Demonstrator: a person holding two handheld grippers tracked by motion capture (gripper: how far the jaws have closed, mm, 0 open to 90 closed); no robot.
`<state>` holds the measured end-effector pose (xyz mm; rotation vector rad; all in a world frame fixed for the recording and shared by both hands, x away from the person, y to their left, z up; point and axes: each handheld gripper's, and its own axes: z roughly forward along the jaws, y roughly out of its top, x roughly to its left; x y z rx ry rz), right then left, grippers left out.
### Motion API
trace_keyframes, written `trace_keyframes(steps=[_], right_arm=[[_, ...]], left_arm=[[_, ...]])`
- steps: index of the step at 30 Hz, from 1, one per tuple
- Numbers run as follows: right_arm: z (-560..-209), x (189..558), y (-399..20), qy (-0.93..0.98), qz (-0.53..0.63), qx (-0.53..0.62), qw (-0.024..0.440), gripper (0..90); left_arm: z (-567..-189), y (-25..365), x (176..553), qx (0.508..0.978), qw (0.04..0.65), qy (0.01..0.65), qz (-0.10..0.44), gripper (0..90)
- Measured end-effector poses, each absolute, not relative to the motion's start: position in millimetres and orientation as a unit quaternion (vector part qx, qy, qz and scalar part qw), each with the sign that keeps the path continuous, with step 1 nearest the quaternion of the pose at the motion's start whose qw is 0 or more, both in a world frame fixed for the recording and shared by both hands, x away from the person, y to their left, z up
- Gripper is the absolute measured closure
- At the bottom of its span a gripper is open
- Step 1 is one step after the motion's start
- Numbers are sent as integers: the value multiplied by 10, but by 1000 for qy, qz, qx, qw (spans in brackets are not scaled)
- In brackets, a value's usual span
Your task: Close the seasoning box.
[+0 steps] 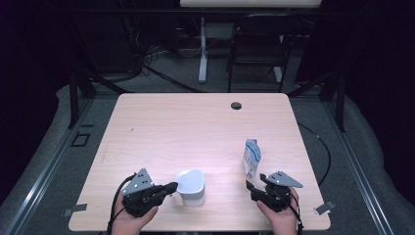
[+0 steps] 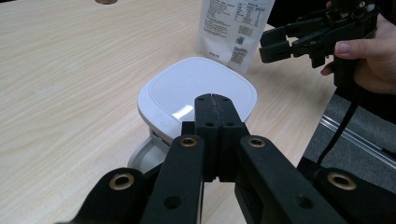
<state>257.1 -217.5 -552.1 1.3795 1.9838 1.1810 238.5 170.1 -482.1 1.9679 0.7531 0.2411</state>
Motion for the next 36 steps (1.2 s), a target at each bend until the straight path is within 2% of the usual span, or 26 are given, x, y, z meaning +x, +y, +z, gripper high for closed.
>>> trace_keyframes(steps=[14,26,32,36], right_arm=[[-5521,2574,-2177,719,430,499,221,396],[-5523,2580,-2184,719,431,500,219,397],[-5524,2580,-2182,719,430,500,218,396],[-5525,2581,-2184,719,430,501,217,396]], left_arm=[[-4809,1810,2399,803,492,320,104,900],[-4854,2037,2464,787,490,355,118,878],[-4896,2213,2520,775,488,379,130,846],[-4961,2357,2572,763,488,401,136,792]])
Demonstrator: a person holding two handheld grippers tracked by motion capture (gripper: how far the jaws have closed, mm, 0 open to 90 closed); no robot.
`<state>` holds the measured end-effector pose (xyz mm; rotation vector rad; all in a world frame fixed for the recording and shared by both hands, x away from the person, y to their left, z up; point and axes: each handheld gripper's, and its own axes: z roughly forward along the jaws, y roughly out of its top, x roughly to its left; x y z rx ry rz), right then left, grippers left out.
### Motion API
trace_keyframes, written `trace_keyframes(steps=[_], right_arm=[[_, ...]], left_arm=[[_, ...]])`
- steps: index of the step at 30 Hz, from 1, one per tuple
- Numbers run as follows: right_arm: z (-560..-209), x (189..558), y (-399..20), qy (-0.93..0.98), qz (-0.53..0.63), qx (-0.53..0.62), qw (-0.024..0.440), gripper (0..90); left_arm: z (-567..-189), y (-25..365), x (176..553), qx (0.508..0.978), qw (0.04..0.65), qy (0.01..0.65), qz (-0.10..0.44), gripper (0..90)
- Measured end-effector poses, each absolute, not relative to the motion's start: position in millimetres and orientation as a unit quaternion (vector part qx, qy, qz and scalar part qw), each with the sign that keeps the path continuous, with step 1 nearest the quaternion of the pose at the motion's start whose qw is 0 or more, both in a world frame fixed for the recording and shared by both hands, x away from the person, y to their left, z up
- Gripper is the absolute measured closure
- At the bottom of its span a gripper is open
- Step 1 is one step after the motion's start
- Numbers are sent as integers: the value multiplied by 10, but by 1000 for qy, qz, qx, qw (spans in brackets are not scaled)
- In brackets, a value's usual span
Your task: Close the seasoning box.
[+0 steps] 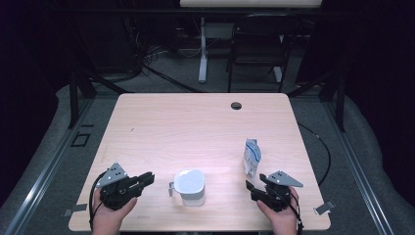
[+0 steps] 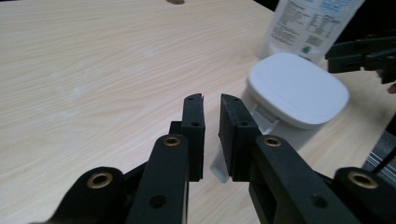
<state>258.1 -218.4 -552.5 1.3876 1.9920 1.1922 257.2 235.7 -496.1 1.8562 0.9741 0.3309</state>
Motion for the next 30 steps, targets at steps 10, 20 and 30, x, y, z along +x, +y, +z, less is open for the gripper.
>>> trace_keyframes(steps=[10,20,30], right_arm=[[-5539,2589,-2186,722,428,501,212,396],[-5556,2602,-2190,724,425,500,212,396],[-5576,2607,-2181,726,422,500,211,395]], left_arm=[[-5153,2610,2669,738,480,450,147,594],[-5476,2762,2775,731,445,495,149,514],[-5574,2857,2832,727,427,517,150,490]])
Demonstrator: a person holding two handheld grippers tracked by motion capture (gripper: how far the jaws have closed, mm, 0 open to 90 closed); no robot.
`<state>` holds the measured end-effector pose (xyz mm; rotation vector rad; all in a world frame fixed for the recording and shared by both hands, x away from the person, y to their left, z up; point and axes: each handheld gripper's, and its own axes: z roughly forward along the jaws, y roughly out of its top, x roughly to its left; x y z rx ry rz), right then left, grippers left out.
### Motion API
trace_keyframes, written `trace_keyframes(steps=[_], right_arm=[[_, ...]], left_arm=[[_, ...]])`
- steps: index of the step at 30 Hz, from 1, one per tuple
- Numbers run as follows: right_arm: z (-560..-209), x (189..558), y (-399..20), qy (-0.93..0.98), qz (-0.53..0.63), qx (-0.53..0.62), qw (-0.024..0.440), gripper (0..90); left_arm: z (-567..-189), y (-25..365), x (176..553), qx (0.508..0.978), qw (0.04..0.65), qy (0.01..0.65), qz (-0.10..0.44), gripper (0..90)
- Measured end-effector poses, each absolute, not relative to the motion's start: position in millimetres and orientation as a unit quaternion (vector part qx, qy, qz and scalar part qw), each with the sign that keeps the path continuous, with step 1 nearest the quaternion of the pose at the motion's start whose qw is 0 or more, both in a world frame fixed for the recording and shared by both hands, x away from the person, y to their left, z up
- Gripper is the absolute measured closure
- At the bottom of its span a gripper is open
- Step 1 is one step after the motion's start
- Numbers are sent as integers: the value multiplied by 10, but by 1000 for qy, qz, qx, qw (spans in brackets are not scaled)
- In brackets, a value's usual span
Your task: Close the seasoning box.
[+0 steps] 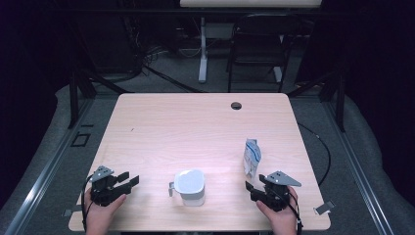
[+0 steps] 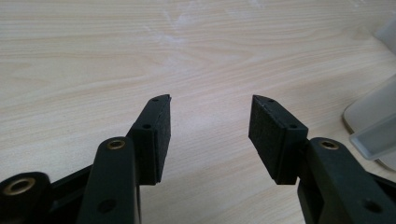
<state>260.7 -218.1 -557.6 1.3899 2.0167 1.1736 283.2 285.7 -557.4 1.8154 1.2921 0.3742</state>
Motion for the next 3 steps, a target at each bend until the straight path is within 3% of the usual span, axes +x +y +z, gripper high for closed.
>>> trace_keyframes(steps=[3], right_arm=[[-5586,2610,-2185,727,422,499,210,394]], left_arm=[[-5566,2881,2838,722,426,522,158,481]])
